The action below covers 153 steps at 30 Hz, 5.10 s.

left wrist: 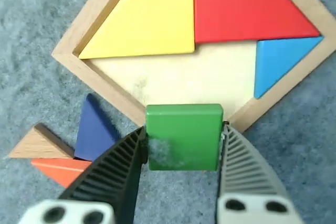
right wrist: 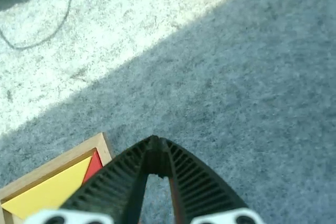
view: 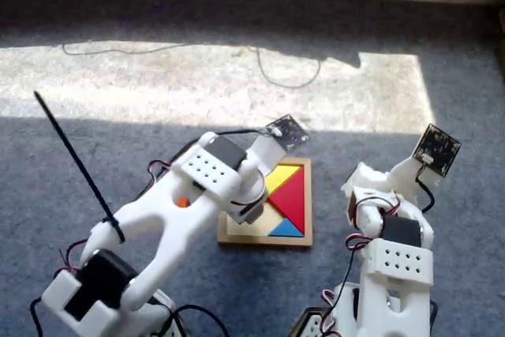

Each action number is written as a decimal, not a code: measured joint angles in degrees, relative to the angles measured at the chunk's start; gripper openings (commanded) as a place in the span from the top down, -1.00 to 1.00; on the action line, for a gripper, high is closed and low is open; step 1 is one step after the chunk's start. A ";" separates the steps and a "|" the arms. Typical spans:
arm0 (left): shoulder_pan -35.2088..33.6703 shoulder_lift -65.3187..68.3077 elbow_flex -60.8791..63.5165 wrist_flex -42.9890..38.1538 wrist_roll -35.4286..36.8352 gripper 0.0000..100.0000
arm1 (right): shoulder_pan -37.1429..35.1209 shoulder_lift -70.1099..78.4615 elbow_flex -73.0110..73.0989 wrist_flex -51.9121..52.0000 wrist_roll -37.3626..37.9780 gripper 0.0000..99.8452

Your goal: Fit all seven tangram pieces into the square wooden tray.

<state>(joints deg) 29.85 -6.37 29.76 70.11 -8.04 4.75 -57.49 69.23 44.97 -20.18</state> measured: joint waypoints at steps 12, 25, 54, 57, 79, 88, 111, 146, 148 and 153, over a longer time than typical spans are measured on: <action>0.79 4.75 -6.77 1.49 9.41 0.47 | 5.45 0.00 0.00 0.00 0.00 0.99; -8.18 -4.66 0.97 -0.44 5.80 0.80 | 5.36 0.00 0.00 0.00 0.00 0.99; 5.89 -5.27 20.48 -28.13 2.11 0.85 | 5.45 0.00 0.00 0.00 0.00 0.99; 5.89 -5.27 20.40 -28.04 2.29 0.92 | 5.45 0.00 0.00 0.00 0.00 0.99; -28.75 -29.27 9.49 4.48 -2.02 0.41 | 5.45 0.00 0.00 0.00 0.00 0.99; -30.59 -10.37 9.49 0.09 -2.37 0.42 | 4.57 0.00 0.00 0.00 0.00 0.99; -30.95 5.54 8.97 -5.10 10.99 0.64 | 4.04 0.00 4.04 -9.49 0.00 0.99; -33.58 -5.89 18.55 -12.04 4.22 0.55 | 4.04 0.00 4.04 -9.49 0.00 0.99; -35.08 -5.89 18.29 -12.22 4.04 0.55 | 4.04 0.00 4.04 -9.49 0.00 0.99; -37.10 -5.63 18.29 -12.84 4.04 0.62 | 4.04 0.00 4.04 -9.49 0.00 0.99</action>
<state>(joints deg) -7.25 -12.00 48.04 57.27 -4.00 8.79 -57.49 73.27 35.47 -20.18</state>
